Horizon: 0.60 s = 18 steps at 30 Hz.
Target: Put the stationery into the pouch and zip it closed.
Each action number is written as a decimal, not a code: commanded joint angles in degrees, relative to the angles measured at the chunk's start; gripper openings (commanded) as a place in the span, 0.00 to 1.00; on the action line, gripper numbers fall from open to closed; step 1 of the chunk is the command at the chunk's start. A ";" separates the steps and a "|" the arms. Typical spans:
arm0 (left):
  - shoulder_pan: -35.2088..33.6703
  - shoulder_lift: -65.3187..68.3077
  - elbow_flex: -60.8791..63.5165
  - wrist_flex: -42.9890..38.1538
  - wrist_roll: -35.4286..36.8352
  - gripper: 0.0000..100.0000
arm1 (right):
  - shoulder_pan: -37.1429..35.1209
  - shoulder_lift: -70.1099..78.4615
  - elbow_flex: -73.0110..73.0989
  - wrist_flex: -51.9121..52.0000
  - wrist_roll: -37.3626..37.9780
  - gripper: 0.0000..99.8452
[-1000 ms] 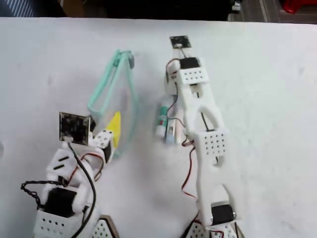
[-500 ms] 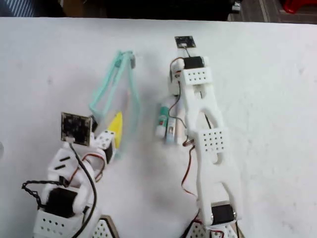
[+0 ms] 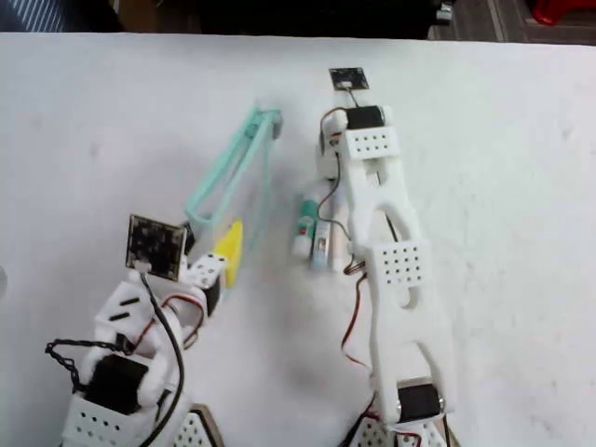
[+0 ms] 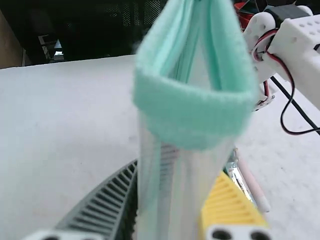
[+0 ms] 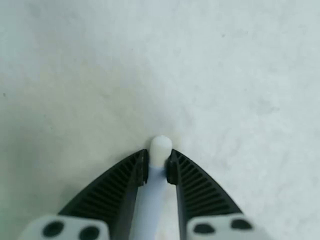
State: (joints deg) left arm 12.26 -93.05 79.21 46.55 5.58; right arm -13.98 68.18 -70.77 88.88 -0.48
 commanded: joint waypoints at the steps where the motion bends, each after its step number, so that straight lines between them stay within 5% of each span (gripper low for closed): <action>1: 1.01 0.22 -2.02 0.70 0.44 0.16 | -0.66 0.13 -0.88 1.01 -0.09 0.02; 18: 1.54 0.13 -2.37 1.93 0.44 0.16 | 0.66 -3.21 -4.48 4.00 0.00 0.02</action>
State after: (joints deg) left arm 12.70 -93.14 79.03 47.69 5.58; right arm -13.63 68.26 -71.47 89.32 -0.48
